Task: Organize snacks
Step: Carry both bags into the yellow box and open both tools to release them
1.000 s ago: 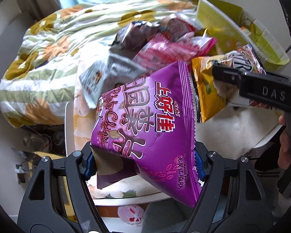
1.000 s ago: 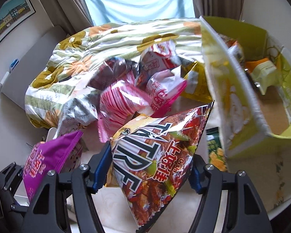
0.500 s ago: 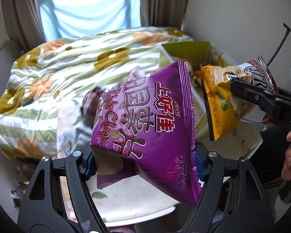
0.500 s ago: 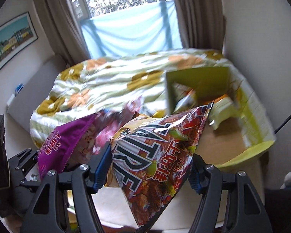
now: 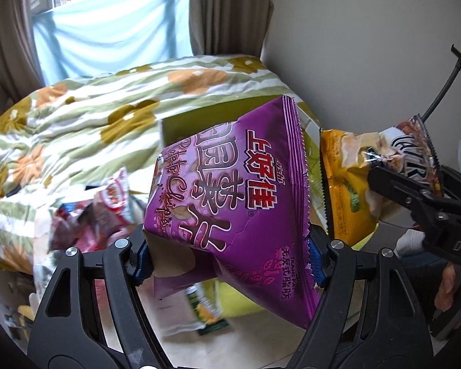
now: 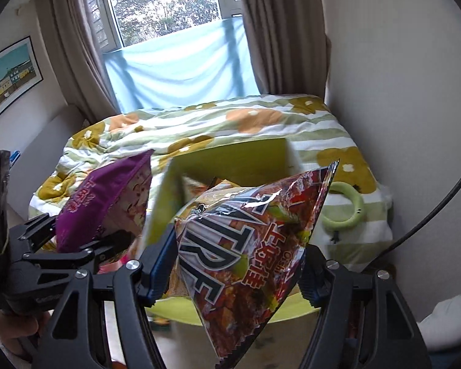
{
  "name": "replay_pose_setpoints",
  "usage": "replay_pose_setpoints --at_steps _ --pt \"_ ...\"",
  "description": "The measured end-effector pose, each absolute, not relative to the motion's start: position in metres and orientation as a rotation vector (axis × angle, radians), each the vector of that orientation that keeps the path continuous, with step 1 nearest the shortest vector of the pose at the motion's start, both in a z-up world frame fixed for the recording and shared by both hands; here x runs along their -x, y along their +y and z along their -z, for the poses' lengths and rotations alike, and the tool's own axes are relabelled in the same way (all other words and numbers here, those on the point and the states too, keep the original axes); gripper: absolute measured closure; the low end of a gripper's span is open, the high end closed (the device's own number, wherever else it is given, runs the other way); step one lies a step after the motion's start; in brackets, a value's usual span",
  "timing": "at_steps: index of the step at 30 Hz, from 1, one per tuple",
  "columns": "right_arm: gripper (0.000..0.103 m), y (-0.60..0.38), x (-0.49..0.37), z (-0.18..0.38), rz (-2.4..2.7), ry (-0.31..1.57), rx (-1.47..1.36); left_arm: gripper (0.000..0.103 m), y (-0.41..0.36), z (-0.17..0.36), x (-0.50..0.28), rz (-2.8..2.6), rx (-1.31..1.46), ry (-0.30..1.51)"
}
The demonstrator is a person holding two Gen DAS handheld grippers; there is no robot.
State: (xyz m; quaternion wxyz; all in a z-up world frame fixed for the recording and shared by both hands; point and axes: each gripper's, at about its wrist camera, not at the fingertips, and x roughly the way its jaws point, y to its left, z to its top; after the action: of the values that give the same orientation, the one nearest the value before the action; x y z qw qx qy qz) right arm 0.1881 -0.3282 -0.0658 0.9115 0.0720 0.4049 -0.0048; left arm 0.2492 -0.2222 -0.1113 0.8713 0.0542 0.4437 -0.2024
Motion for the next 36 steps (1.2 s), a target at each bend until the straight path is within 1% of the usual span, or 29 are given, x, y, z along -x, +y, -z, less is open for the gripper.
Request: replay_pose_setpoints --at_steps 2,3,4,6,10,14,22,31,33,34,36 --pt "0.039 -0.346 -0.19 0.068 0.012 0.843 -0.154 0.028 -0.243 0.122 -0.256 0.41 -0.116 0.949" --pt "0.039 -0.352 -0.192 0.069 0.011 0.849 -0.154 0.022 -0.25 0.127 -0.259 0.407 -0.113 0.953" --pt "0.039 -0.359 -0.194 0.071 0.01 0.857 -0.154 0.012 -0.258 0.131 -0.261 0.413 -0.112 0.955" --pt "0.039 -0.369 -0.195 0.072 0.006 0.864 -0.159 0.0 -0.262 0.139 -0.263 0.394 -0.115 0.963" --pt "0.039 -0.38 -0.199 0.076 -0.004 0.87 -0.176 0.0 -0.261 0.155 -0.266 0.389 -0.065 1.037" --pt "0.039 -0.384 -0.207 0.081 -0.032 0.879 -0.186 0.0 -0.244 0.163 -0.261 0.345 -0.067 1.066" --pt "0.039 -0.357 -0.235 0.098 -0.092 0.938 -0.206 0.0 -0.21 0.157 -0.253 0.289 -0.107 1.077" --pt "0.037 -0.345 -0.251 0.098 -0.007 0.961 -0.142 0.0 -0.194 0.143 -0.254 0.274 -0.133 1.062" --pt "0.035 -0.347 -0.252 0.103 -0.004 0.98 -0.145 0.0 -0.193 0.143 -0.256 0.279 -0.127 1.061" --pt "0.032 -0.348 -0.251 0.108 0.004 0.988 -0.147 0.0 -0.193 0.144 -0.256 0.281 -0.126 1.062" --pt "0.019 -0.349 -0.248 0.11 0.035 0.985 -0.131 0.0 -0.194 0.146 -0.256 0.29 -0.13 1.066"
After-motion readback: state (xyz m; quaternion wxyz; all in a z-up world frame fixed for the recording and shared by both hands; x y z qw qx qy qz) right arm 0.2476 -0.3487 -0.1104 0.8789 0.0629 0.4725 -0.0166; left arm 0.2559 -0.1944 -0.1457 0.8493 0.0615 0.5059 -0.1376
